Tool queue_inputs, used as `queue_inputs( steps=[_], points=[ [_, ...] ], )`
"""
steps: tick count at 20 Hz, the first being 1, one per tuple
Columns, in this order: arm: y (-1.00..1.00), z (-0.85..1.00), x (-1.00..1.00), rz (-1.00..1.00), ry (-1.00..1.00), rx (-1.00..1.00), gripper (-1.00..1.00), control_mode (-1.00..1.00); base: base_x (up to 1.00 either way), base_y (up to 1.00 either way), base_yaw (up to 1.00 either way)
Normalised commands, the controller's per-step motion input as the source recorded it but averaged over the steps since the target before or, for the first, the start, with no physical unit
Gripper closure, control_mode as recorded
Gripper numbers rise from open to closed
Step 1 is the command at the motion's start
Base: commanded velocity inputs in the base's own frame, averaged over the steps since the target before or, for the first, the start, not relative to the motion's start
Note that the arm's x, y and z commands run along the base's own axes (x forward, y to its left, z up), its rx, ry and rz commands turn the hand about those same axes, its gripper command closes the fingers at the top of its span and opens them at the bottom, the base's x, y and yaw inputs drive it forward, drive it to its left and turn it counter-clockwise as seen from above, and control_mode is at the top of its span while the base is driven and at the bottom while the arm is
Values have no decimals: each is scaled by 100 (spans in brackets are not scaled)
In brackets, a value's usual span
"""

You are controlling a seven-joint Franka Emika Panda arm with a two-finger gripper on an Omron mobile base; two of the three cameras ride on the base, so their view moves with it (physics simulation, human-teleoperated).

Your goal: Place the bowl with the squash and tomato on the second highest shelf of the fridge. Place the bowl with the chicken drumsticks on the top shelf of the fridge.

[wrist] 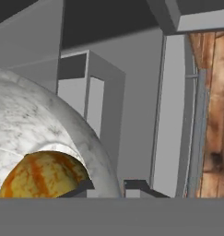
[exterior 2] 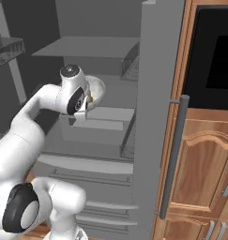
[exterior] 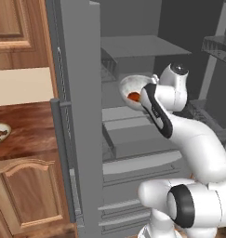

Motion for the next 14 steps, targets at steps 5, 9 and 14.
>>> queue_inputs(
  steps=[5,9,14],
  points=[
    [0,-19,93,0,-7,0,100,-100,0,0,0],
    [0,-48,81,0,-7,0,100,-100,0,0,0],
    [0,-20,78,0,-1,0,100,-100,0,0,0]
  ],
)
